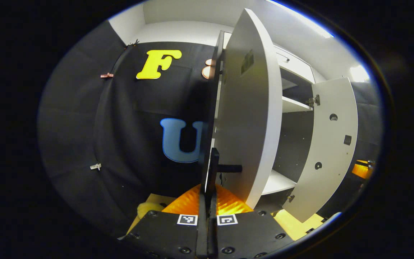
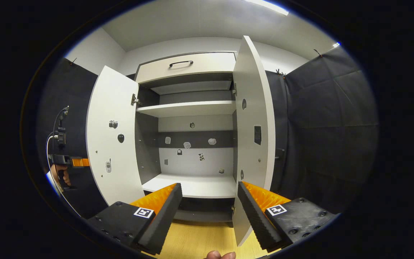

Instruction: Open the right door of the double-door shoe cabinet with the right hand, and open the left door with the left hand.

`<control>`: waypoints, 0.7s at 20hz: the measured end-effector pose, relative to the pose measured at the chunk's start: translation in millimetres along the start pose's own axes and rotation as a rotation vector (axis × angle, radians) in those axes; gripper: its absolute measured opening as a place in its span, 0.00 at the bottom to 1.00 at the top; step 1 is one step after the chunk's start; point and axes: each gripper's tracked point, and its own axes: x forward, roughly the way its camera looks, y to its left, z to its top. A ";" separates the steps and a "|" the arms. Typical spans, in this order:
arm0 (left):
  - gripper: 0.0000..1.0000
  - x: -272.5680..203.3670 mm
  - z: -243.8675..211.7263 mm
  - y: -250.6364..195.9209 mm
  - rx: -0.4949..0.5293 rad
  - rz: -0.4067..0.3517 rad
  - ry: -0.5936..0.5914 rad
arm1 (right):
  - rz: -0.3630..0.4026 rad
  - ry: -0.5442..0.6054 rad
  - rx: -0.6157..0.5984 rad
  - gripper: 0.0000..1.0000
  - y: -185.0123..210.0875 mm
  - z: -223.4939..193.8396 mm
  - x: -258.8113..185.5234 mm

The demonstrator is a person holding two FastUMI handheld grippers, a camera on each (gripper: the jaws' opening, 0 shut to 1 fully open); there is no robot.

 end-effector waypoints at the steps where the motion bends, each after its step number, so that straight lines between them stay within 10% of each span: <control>1: 0.05 -0.9 -0.1 3.7 0.022 0.006 0.002 | 0.001 0.001 -0.001 1.00 0.0 -0.3 0.2; 14: 0.19 -28.3 -10.0 18.8 0.102 0.122 0.058 | -0.013 0.015 0.016 0.98 -9.6 -2.5 3.8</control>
